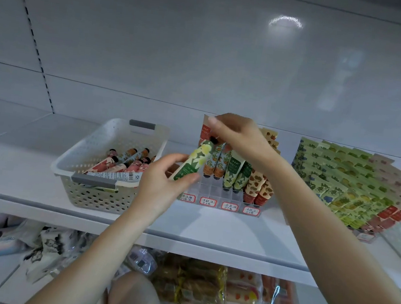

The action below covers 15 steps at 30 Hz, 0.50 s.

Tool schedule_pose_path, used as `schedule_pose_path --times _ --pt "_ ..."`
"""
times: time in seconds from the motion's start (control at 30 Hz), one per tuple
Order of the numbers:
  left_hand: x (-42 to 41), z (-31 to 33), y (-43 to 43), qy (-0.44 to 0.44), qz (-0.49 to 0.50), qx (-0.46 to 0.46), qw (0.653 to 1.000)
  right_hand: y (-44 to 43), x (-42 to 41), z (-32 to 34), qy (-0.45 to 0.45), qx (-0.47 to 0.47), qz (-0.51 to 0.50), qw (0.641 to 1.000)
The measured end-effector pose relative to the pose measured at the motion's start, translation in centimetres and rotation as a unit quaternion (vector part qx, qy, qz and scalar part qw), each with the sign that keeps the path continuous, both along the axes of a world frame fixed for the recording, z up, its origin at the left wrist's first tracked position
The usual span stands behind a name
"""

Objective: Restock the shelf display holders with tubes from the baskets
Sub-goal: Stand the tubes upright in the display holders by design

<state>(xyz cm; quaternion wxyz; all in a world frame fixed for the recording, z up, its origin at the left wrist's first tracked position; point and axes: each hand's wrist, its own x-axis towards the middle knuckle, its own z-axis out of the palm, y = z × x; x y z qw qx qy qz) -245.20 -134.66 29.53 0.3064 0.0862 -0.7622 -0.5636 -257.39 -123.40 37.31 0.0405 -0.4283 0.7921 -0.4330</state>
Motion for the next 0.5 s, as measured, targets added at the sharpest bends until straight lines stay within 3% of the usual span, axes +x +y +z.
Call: schedule_pose_path --times 0.1,0.23,0.37,0.5 --pt "0.5 0.8 -0.3 0.005 -0.006 0.017 1.000 0.5 0.4 -0.7 -0.086 0.002 0.046 0.995" --pt "0.8 1.8 -1.2 0.056 0.003 0.249 0.967 1.8 0.4 -1.4 -0.204 -0.036 0.035 0.978" --pt "0.2 2.4 -1.1 0.058 0.023 0.181 0.982 2.8 1.2 -2.1 -0.127 0.096 0.086 0.984" --pt "-1.0 2.7 0.3 0.044 -0.021 0.087 0.995 3.3 1.9 -2.3 -0.058 0.063 0.064 0.994"
